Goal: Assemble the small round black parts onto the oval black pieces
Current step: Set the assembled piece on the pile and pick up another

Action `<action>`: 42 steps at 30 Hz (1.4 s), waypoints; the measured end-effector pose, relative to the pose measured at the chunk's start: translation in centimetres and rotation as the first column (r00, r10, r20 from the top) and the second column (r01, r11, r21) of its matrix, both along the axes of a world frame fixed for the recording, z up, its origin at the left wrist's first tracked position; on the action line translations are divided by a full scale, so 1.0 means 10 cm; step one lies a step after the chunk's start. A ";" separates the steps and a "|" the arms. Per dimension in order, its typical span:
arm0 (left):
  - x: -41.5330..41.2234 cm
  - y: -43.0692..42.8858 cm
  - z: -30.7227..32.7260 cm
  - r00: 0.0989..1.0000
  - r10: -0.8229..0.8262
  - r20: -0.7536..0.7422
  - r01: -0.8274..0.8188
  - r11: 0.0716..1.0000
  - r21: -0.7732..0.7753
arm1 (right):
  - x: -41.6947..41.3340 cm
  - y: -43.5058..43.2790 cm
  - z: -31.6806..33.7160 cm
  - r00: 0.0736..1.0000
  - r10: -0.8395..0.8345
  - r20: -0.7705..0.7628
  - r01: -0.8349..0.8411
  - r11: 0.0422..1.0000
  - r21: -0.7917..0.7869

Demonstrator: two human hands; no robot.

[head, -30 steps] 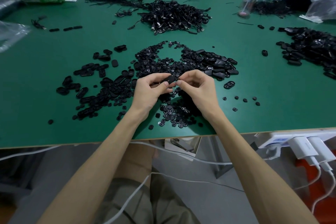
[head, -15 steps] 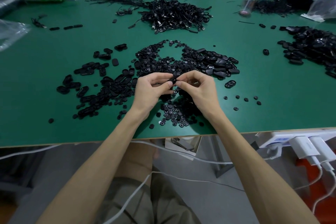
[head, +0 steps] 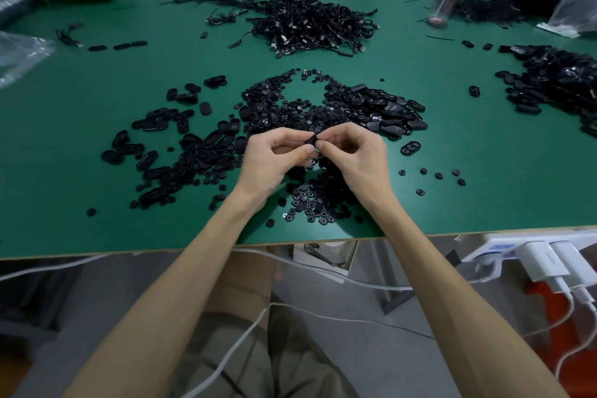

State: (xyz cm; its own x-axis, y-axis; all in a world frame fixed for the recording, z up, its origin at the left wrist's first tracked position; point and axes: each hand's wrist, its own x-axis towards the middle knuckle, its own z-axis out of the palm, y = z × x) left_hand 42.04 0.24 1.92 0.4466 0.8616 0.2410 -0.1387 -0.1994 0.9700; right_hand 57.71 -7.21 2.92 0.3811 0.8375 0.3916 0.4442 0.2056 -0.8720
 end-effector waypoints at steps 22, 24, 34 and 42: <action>-0.01 0.02 -0.01 0.998 0.069 0.005 -0.069 0.998 -0.009 | -0.08 -0.04 0.08 0.984 0.008 0.180 -0.009 1.000 0.000; -0.01 0.03 -0.01 0.996 0.092 0.004 -0.092 0.996 -0.022 | -0.09 -0.04 0.08 0.974 0.058 0.218 -0.054 0.998 -0.023; -0.02 -0.01 0.03 0.997 0.070 -0.013 -0.070 0.997 -0.011 | -0.09 -0.04 0.08 0.989 0.032 0.143 -0.031 0.999 -0.012; -0.01 -0.03 0.04 0.997 0.055 -0.054 -0.055 0.999 0.003 | -0.08 -0.03 0.06 0.995 0.003 0.104 0.001 0.999 -0.036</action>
State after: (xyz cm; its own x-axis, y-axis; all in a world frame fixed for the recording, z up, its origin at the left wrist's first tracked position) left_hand 41.92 -0.10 2.35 0.4114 0.8848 0.2191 -0.0749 -0.2067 0.9755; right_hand 56.92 -7.50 3.56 0.3388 0.8523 0.3985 0.5326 0.1754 -0.8280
